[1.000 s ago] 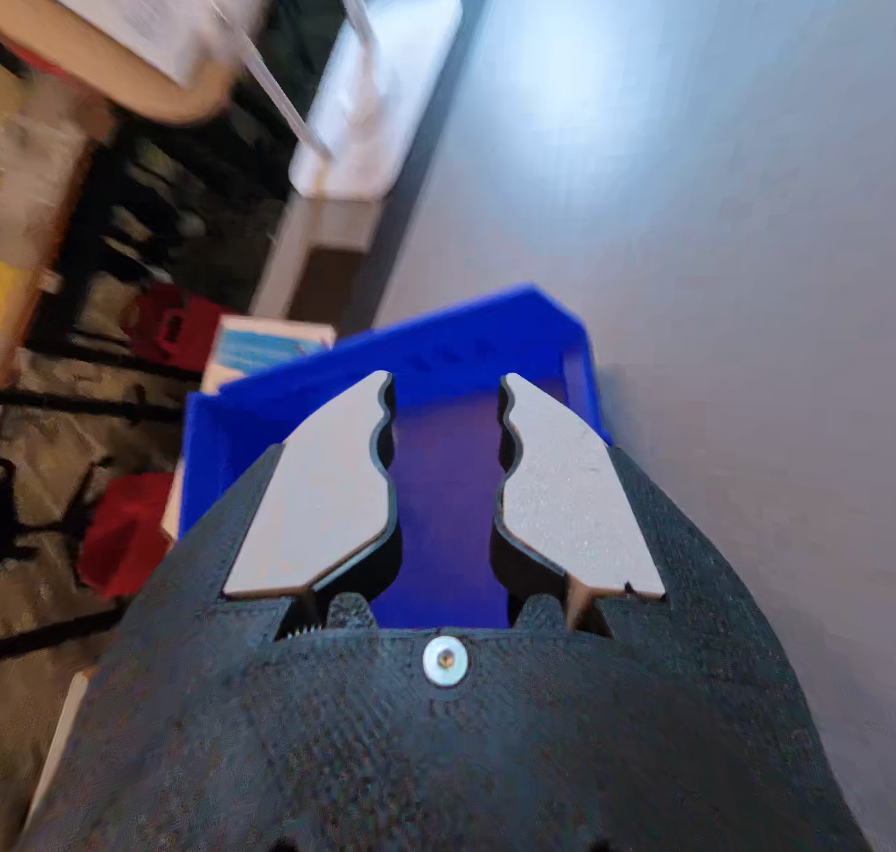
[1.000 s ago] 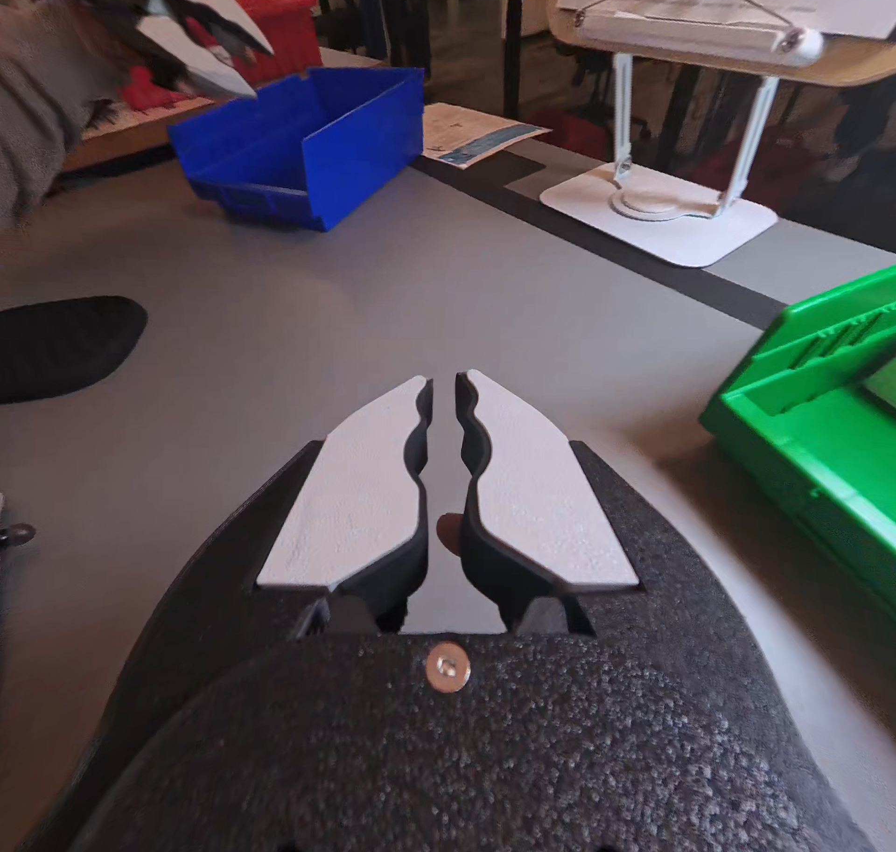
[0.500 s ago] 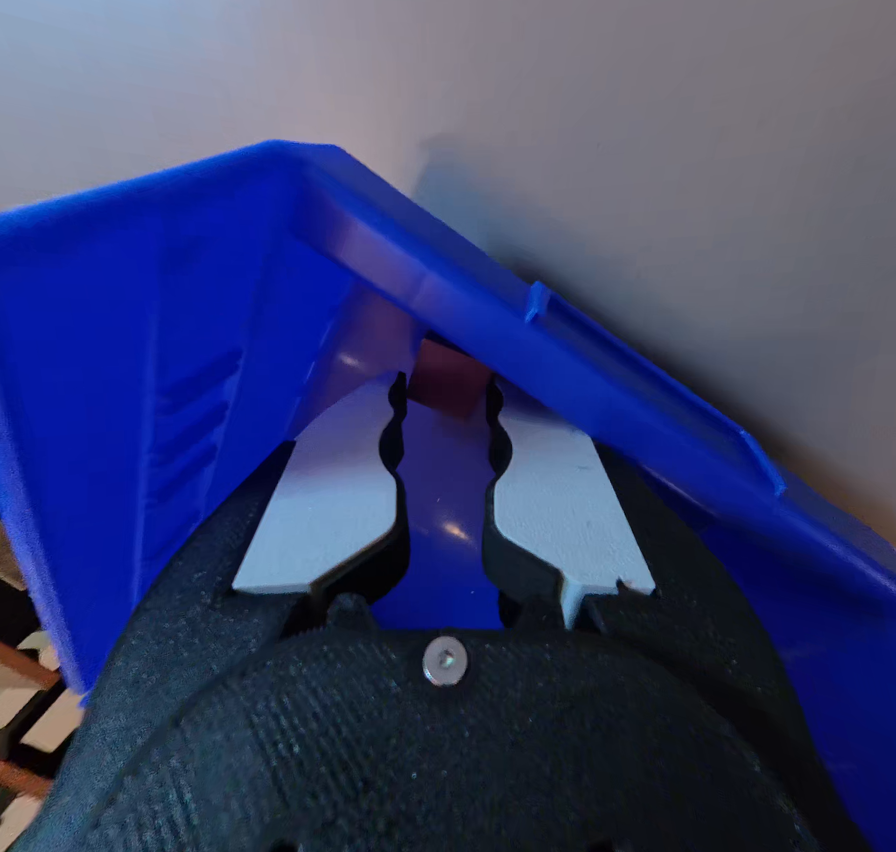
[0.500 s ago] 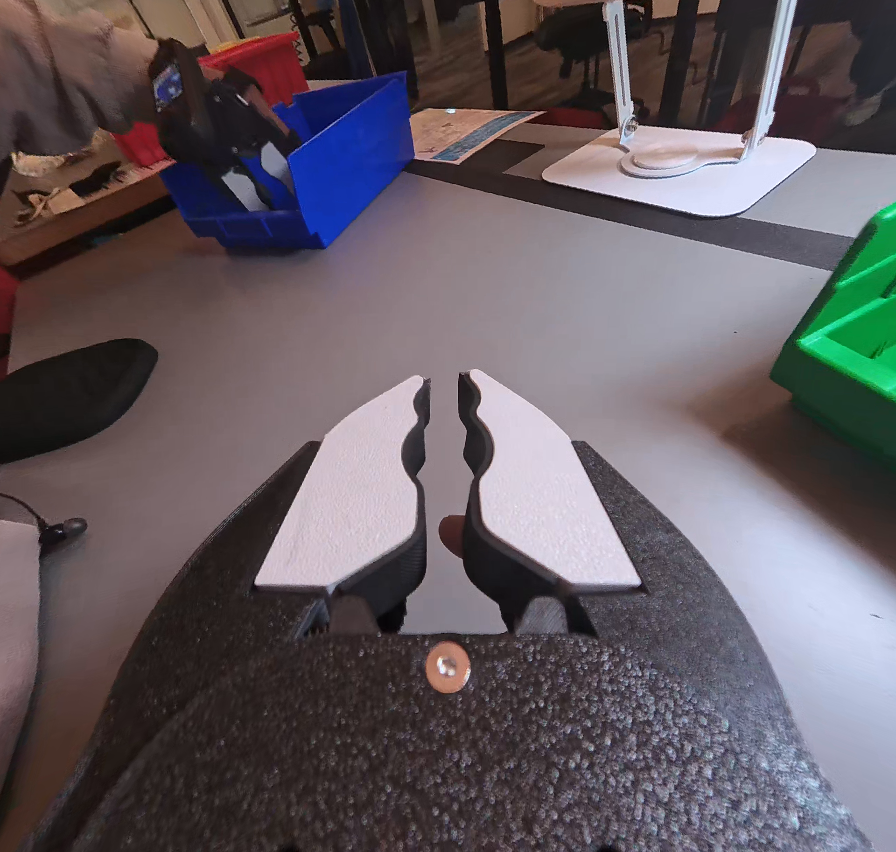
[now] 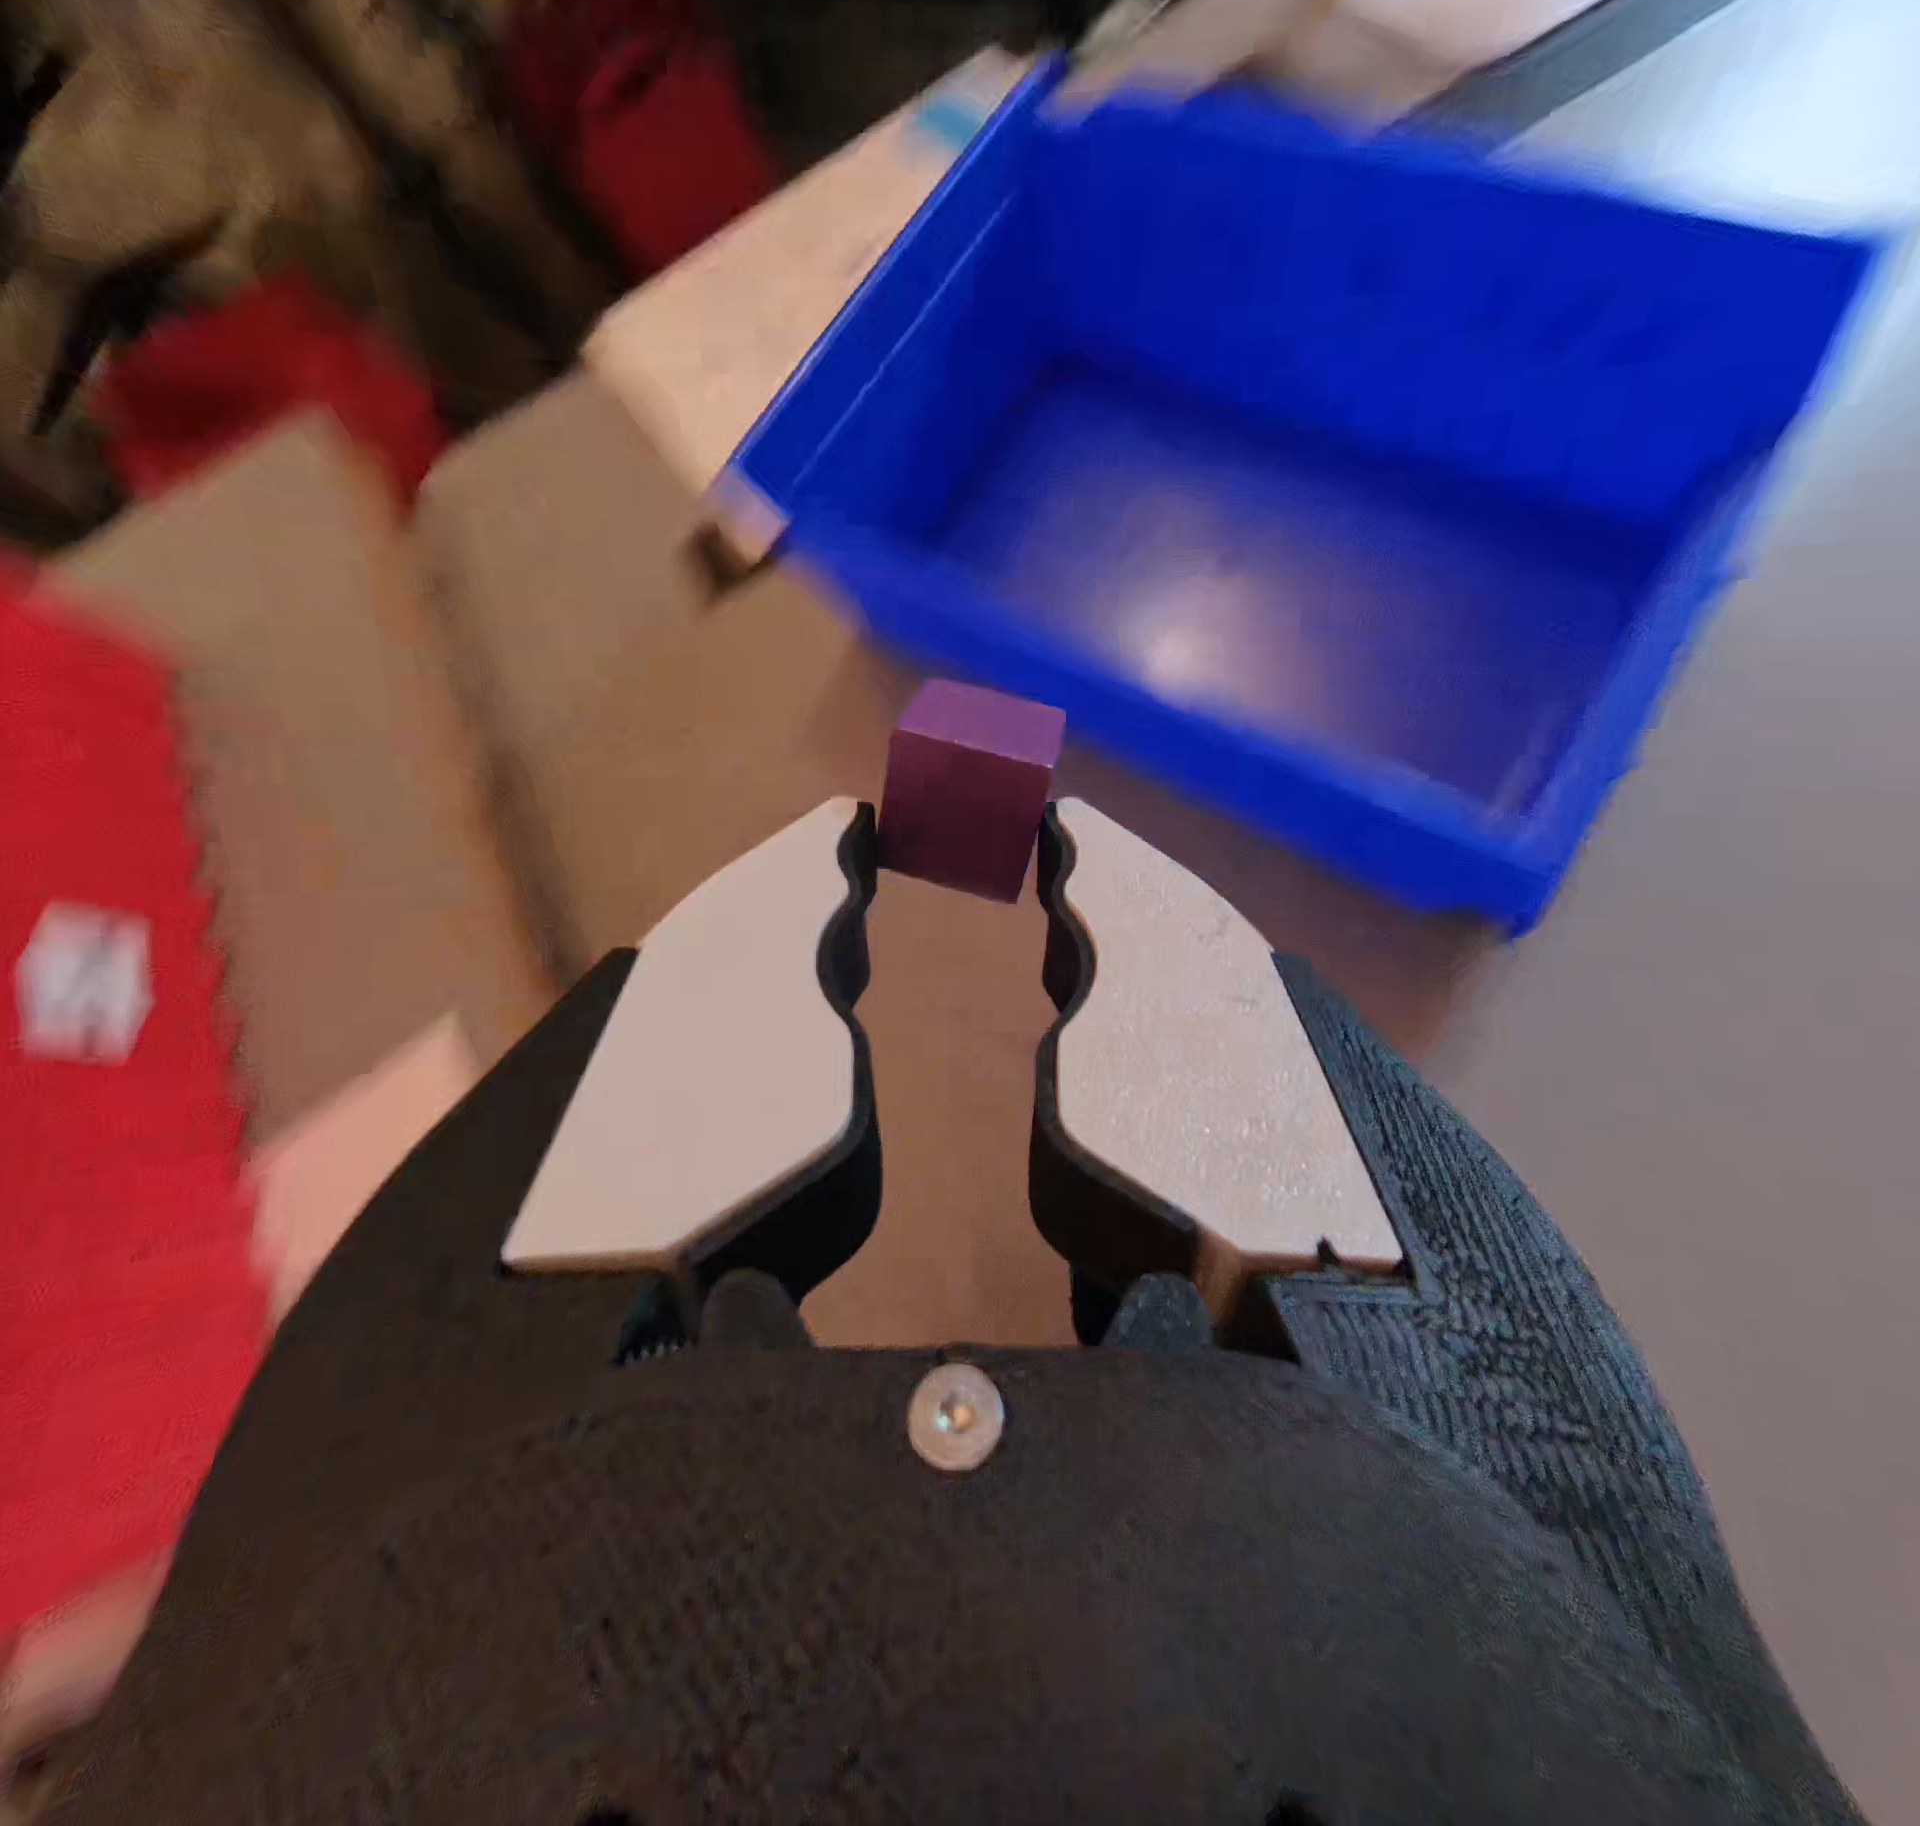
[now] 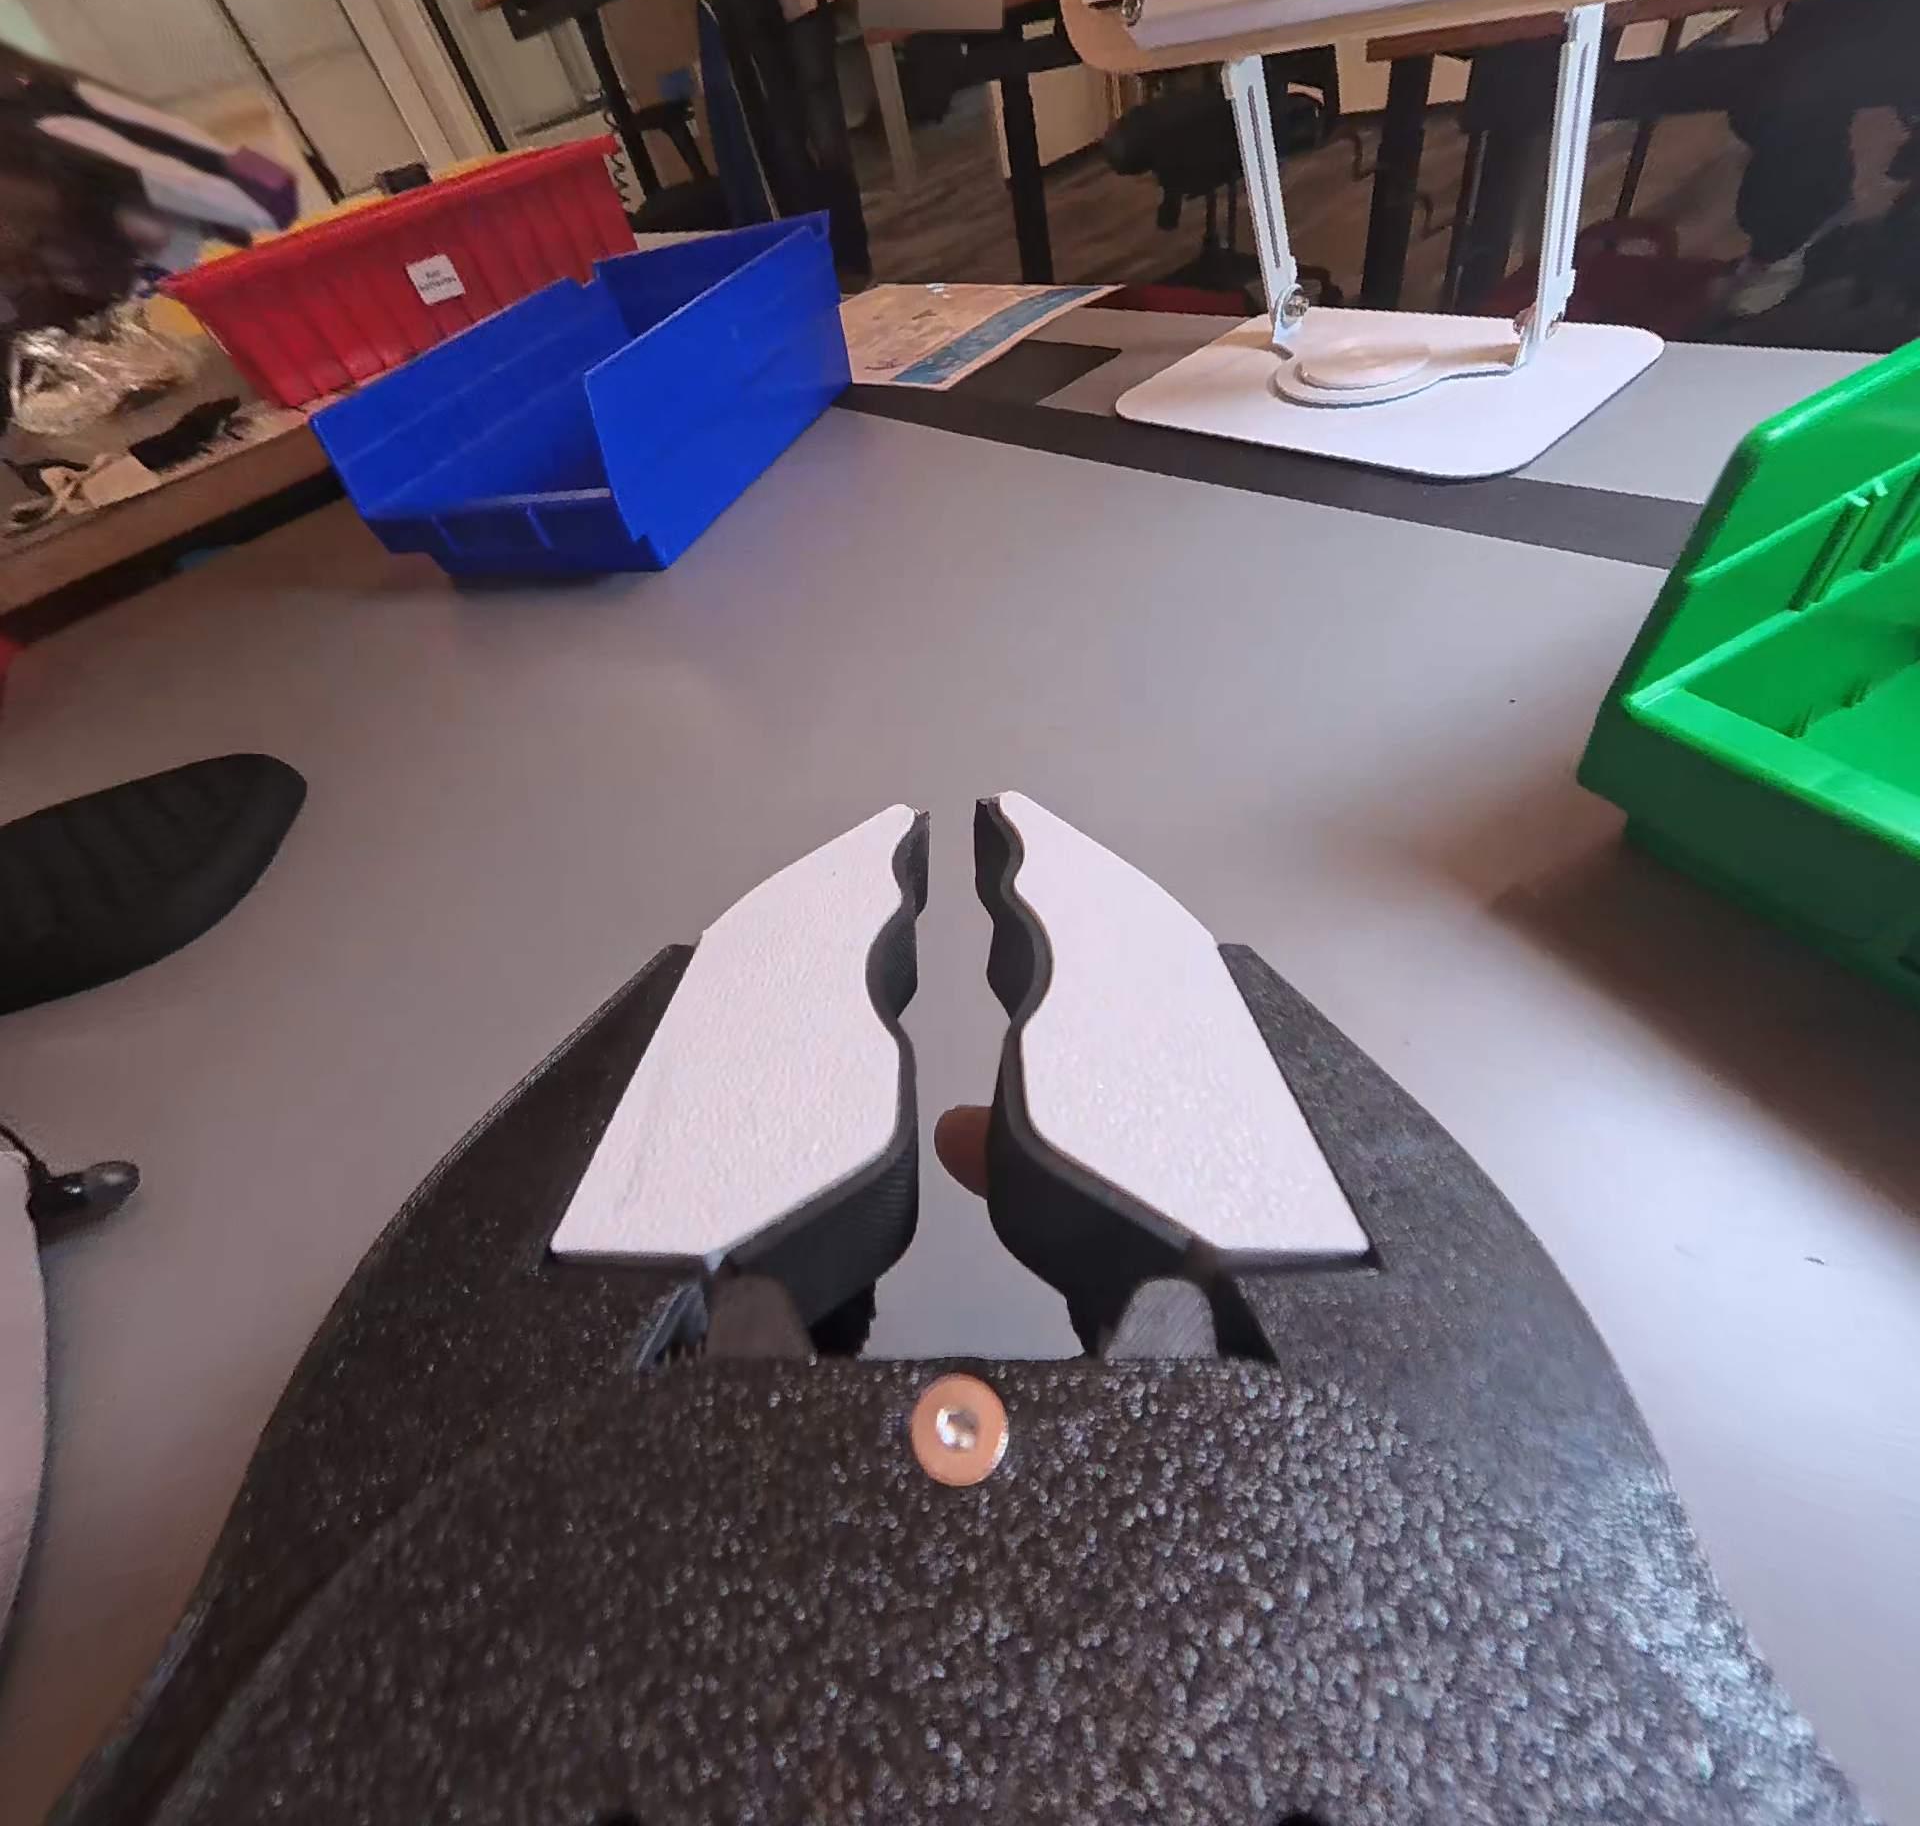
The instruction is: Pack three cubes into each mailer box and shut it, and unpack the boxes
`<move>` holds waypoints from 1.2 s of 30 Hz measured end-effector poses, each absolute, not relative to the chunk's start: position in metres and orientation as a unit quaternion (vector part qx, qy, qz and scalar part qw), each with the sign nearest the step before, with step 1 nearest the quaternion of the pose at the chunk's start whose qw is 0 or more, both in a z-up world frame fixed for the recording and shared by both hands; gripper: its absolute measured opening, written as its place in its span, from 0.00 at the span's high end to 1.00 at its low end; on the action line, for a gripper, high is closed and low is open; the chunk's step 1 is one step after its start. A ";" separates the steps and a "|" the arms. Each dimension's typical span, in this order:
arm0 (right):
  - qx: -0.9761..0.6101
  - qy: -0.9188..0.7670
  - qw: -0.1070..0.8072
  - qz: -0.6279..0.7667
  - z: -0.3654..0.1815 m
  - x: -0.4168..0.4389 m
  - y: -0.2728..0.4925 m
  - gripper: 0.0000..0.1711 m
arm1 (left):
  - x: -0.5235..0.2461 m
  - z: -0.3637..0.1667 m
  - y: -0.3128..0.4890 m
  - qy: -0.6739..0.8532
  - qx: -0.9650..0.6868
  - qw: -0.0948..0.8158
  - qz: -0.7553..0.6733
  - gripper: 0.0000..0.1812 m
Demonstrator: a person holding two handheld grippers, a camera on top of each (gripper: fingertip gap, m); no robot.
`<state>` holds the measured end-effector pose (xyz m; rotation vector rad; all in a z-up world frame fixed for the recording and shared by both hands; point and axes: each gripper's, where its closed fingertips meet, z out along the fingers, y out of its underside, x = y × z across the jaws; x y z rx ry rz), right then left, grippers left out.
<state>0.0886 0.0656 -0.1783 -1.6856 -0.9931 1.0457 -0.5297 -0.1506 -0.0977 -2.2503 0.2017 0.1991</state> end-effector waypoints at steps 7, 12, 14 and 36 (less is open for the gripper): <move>-0.684 -0.404 0.434 0.425 -0.175 0.083 0.067 0.96 | -0.651 -0.173 -0.361 -0.212 -0.955 0.183 0.100 0.84; -0.679 -0.430 0.437 0.403 -0.175 0.074 0.058 0.96 | -0.669 -0.189 -0.421 -0.265 -0.955 0.095 0.095 0.83; -0.680 -0.436 0.437 0.396 -0.176 0.072 0.056 0.96 | -0.676 -0.198 -0.439 -0.278 -0.954 0.048 0.104 0.83; -0.659 -0.463 0.460 0.373 -0.169 0.071 0.050 0.97 | -0.289 -0.189 -0.083 0.299 -0.877 0.366 0.083 0.71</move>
